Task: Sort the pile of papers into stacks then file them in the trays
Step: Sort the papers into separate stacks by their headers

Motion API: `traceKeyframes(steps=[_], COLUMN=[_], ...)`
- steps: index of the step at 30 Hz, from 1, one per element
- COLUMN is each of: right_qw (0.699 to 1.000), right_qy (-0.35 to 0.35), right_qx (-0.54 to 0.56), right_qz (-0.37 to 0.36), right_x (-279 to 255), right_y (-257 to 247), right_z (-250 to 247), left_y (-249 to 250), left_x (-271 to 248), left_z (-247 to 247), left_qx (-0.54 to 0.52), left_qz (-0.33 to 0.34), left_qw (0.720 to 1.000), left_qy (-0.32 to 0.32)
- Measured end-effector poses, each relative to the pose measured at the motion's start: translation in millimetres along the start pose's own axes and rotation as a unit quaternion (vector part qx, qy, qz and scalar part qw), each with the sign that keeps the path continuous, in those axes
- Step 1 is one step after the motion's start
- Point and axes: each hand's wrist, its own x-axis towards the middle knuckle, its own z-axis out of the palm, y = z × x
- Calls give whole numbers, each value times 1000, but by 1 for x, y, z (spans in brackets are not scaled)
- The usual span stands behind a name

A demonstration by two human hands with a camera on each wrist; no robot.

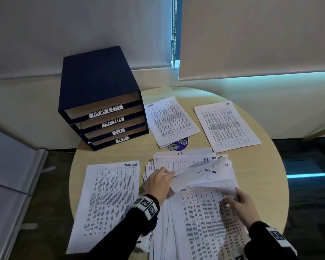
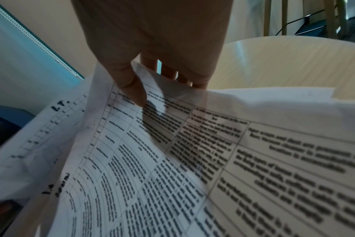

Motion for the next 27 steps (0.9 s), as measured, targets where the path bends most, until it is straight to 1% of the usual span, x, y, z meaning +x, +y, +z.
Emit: traceKeyframes(steps=[2, 4, 5, 8, 9, 10, 12, 13, 14, 15, 16, 17, 19, 22, 25, 27], right_qw=[1000, 1000, 1000, 1000, 1000, 1000, 1000, 1000, 1000, 1000, 1000, 1000, 1000, 1000, 1000, 1000], right_qy=[-6, -7, -7, -11, -13, -14, -15, -11, -14, -17, -18, -18, -16, -21, -13, -17], right_qx=[0, -2, -4, -8, -8, -7, -3, -1, 9, 13, 18, 19, 15, 8, -6, -5], right_qz=[3, 1, 1, -1, 0, -2, -3, -2, -8, -6, -8, -10, -8, -3, -7, -5], right_x=[-2, -4, -4, -3, -2, -1, -6, -11, -14, -16, -15, -17, -13, -5, -8, -10], right_y=[-2, -4, -6, -4, -2, -2, -10, -17, -21, -26, -24, -26, -20, -9, -15, -17], right_z=[0, 0, 1, 1, 1, 1, 1, 2, 3, 3, 4, 5, 7, 8, 6, 5], left_y=[-5, -5, -4, 5, 7, 7, 6, 4, 1, -1, -4, -7, -14, -23, -24, -21], left_x=[-9, -12, -13, -9, -8, -6, -6, -5, 0, 6, 12, 20, 33, 46, 48, 41], left_z=[8, 6, 3, -17, -22, -22, -14, -10, -9, -11, -13, -15, -20, -21, -20, -16], left_qx=[18, 5, 7, 56, 60, 68, 45, 27, 19, -3, -26, -29, -2, 34, 33, 44], left_qz=[42, 47, 39, 61, 60, 73, 107, 103, 88, 49, 29, 19, 8, 10, 12, 29], left_qw=[999, 998, 998, 992, 992, 990, 992, 994, 996, 998, 999, 999, 1000, 998, 999, 999], left_qy=[16, 36, 51, 94, 88, 99, 54, 23, -1, -25, -27, -21, -30, -47, -23, -1])
